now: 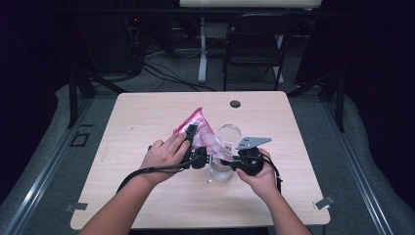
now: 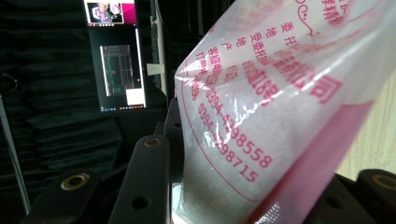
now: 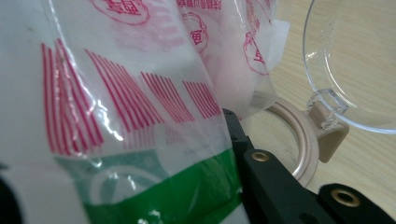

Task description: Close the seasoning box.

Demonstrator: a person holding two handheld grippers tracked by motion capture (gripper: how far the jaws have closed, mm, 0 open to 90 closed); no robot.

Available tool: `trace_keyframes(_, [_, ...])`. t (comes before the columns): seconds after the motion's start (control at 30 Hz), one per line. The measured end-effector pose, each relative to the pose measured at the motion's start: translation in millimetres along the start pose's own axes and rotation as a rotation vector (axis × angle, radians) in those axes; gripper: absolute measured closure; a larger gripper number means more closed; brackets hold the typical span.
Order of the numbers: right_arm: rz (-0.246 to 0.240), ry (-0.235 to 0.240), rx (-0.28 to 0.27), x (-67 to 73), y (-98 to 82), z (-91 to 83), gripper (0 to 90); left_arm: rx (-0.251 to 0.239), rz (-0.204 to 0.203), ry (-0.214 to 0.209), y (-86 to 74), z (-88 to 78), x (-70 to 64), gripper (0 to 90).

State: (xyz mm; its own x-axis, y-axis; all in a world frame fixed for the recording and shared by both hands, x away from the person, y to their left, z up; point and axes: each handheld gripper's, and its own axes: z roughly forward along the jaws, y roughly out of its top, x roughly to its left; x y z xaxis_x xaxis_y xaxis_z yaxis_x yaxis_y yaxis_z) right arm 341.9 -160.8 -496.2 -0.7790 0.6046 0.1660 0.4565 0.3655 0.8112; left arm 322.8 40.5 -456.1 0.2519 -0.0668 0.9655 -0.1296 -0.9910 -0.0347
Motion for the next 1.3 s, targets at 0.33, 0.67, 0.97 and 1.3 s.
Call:
trace_keyframes(0.33, [0.006, -0.005, -0.001, -1.3, -0.9, 1.1, 90.0, -0.007, 0.003, 0.010, 0.9, -3.0, 0.0, 69.5])
trace_keyframes(0.67, [0.009, -0.006, -0.001, -2.4, -1.3, 1.3, 90.0, -0.015, 0.004, 0.017, 2.3, -5.4, 0.6, 69.5])
trace_keyframes(0.97, [0.012, -0.008, -0.003, -2.7, -1.5, 1.3, 90.0, -0.018, 0.003, 0.016, 3.1, -6.8, 1.0, 69.5])
trace_keyframes(1.3, [0.019, -0.010, -0.009, -4.3, -1.8, 0.2, 90.0, -0.025, 0.008, 0.023, 5.2, -7.9, 1.4, 69.4])
